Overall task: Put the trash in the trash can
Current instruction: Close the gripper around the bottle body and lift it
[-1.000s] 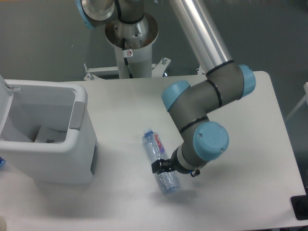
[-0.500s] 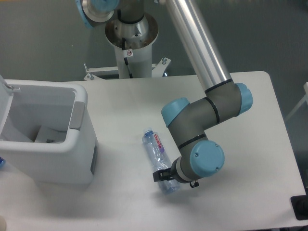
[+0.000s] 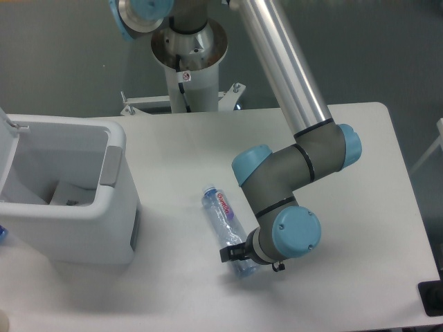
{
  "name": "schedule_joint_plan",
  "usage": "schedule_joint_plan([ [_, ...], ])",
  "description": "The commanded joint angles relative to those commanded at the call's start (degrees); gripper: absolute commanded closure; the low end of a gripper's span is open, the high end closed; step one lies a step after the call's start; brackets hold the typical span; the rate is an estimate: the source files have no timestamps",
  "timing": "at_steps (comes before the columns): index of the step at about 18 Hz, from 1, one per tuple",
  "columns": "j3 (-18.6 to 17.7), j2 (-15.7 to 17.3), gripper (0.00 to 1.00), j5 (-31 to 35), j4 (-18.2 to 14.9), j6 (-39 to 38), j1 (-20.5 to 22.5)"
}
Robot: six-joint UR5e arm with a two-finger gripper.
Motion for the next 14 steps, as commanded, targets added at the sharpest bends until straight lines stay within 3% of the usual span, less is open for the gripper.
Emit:
schedule_joint_plan([
  [9, -0.09, -0.88, 0.00, 0.09, 0.52, -0.09, -0.79],
  [10, -0.09, -0.97, 0.03, 0.09, 0.96, -0.09, -0.88],
  [12, -0.09, -1.23, 0.26, 0.00, 1.14, -0.17, -1.23],
  [14, -0.09, -1.14, 0.37, 0.09, 1.23, -0.17, -1.41],
])
